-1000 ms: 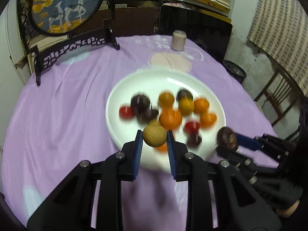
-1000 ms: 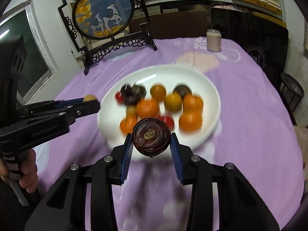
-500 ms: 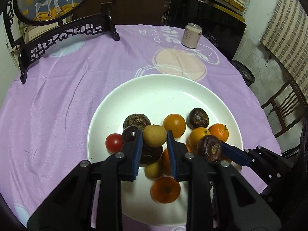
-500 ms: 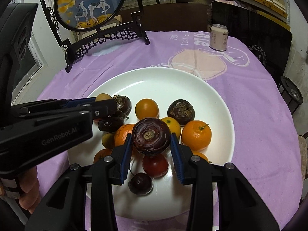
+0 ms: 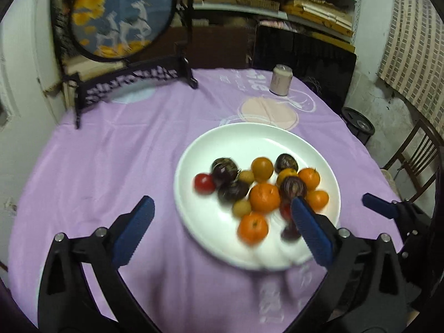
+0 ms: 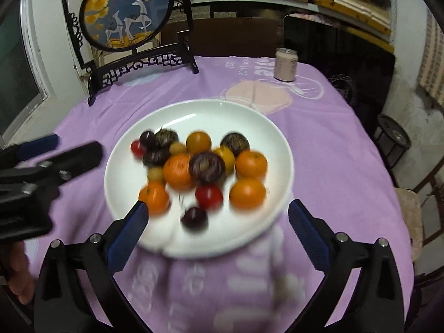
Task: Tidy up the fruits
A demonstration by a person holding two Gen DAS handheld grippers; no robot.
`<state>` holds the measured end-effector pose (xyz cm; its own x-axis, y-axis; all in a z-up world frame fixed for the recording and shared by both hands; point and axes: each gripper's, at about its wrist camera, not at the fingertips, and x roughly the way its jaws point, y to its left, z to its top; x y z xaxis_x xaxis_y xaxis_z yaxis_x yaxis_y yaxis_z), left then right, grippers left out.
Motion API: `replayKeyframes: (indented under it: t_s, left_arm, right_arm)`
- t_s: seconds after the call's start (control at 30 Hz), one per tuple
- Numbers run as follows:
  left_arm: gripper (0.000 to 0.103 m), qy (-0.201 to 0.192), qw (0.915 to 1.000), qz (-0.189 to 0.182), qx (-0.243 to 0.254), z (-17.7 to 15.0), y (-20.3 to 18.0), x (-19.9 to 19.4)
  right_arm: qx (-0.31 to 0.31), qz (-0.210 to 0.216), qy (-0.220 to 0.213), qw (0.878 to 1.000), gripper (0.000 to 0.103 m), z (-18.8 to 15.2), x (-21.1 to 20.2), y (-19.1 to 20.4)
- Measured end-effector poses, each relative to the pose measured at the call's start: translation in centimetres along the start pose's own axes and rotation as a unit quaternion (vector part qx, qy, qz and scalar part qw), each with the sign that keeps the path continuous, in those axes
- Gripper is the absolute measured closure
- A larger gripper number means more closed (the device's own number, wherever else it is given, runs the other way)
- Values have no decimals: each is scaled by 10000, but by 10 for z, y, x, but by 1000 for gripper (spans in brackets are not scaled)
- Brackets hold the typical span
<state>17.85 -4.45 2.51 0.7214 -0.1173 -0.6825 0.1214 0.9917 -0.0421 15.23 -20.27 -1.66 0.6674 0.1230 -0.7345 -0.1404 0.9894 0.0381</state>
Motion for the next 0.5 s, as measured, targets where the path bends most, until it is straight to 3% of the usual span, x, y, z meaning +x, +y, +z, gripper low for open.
replayKeyframes:
  t_s: [0.17,0.5]
  left_arm:
    - [2,-15,10000,75,-57,-41,5,-41]
    - [2,-79,9999,122,-71,-82,10,-83]
  right_arm:
    - [74,-272,17,9996,2,-30,-23,7]
    - [184,-154,-40,9997,2,-57,-57,15]
